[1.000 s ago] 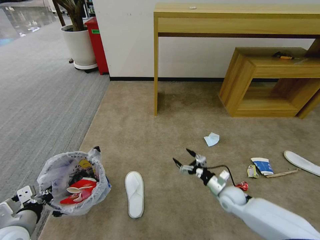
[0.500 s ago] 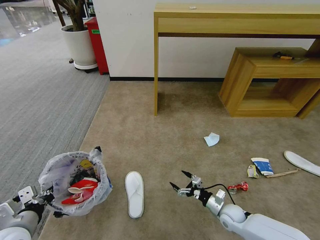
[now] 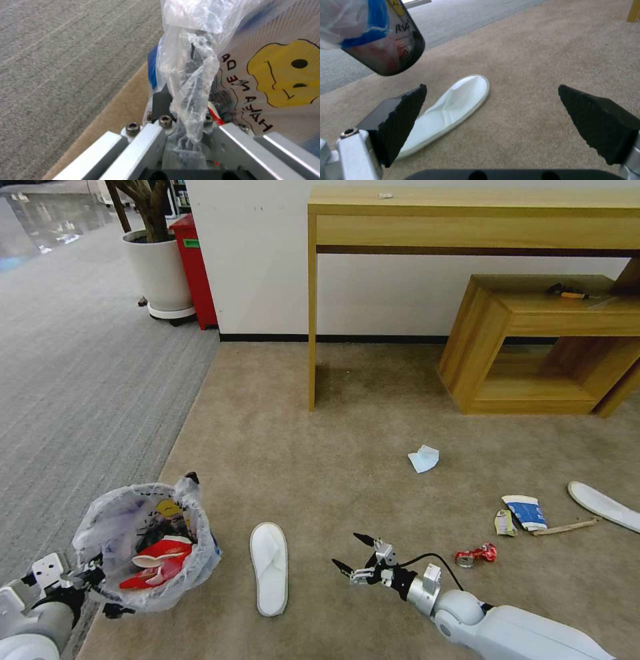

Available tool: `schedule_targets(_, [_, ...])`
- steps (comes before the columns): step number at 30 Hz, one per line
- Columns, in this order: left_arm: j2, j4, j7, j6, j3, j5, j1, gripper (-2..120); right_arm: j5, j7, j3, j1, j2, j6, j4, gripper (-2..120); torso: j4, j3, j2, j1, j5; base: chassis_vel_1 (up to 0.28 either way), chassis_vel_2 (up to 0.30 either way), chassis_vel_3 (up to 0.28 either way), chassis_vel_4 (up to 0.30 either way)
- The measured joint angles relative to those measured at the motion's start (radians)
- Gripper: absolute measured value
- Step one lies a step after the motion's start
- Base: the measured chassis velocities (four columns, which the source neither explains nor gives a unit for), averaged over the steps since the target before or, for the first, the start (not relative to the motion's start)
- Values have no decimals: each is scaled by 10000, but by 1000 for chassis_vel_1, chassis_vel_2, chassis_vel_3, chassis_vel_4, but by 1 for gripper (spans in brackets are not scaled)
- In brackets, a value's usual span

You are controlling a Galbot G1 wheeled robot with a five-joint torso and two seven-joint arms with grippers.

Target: Pick up the trash bin and place the garbage on the floor into it.

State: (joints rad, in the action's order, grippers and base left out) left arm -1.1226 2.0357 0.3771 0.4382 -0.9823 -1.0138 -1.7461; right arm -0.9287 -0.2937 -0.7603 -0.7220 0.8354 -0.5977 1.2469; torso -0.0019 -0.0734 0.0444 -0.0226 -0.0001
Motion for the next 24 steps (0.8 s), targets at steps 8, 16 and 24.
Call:
schedule_targets(8, [164,-646,-170,-147,-147,-32,212,0,-140,66,2,123,154,61,27,100,0,0,0,0,-1,0,0,0,0])
schedule_targets(16, [311,-978,-400,-288,-493,-100,153,0,-223,178,-235,270,511,169,-224,100,1,0,0,0,1,0,0,0,0])
schedule_targets(24, [309,-994,-423,-305,-556,-172,159,0,-270,364,-467,311,863,336,-404,100,1,0,0,0,0,0,0,0,0])
